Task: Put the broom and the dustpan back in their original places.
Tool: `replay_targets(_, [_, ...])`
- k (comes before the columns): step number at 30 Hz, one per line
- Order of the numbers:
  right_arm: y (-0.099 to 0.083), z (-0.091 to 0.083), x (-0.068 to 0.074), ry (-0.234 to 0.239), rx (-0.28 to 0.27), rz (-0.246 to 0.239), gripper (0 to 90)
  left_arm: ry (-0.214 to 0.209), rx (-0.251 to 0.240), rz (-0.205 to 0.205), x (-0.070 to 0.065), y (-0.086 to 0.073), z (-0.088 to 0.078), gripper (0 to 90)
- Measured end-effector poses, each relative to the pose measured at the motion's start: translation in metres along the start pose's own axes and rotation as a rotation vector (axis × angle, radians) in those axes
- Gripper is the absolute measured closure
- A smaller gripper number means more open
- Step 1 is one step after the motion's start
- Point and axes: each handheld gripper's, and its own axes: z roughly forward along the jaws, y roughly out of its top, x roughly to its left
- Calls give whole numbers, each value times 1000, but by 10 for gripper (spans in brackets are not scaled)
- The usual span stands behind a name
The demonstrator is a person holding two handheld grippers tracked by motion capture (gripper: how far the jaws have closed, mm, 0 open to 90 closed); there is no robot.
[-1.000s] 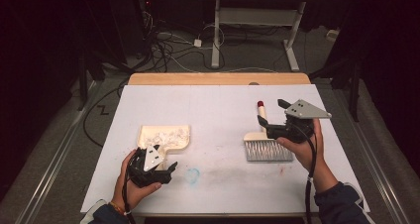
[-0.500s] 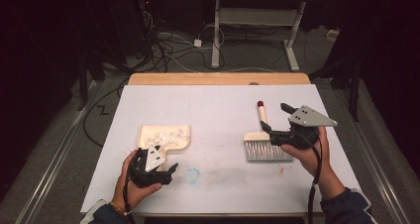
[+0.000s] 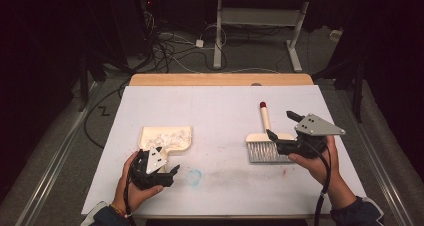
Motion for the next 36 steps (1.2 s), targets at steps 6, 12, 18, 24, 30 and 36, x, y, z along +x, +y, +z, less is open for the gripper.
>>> replay_targets(6, [-6, -10, 1, -13, 2, -12, 191, 0, -1, 6, -1, 0, 0, 182])
replay_targets(12, [-15, -19, -1, -28, 10, -19, 191, -5, -3, 8, -1, 1, 1, 182])
replay_targets(18, [-27, -28, -3, -38, 23, -15, 191, -9, -5, 13, -1, 2, 2, 182])
replay_targets(24, [-37, -33, -4, -66, 39, -30, 190, -7, -12, 15, -1, 3, 1, 182])
replay_targets(30, [-47, -37, -5, -74, 40, -19, 186, -10, -18, 12, -1, 3, 1, 181])
replay_targets(36, [-60, -41, -6, -73, 44, -16, 185, -4, -15, 10, 0, 2, 0, 182])
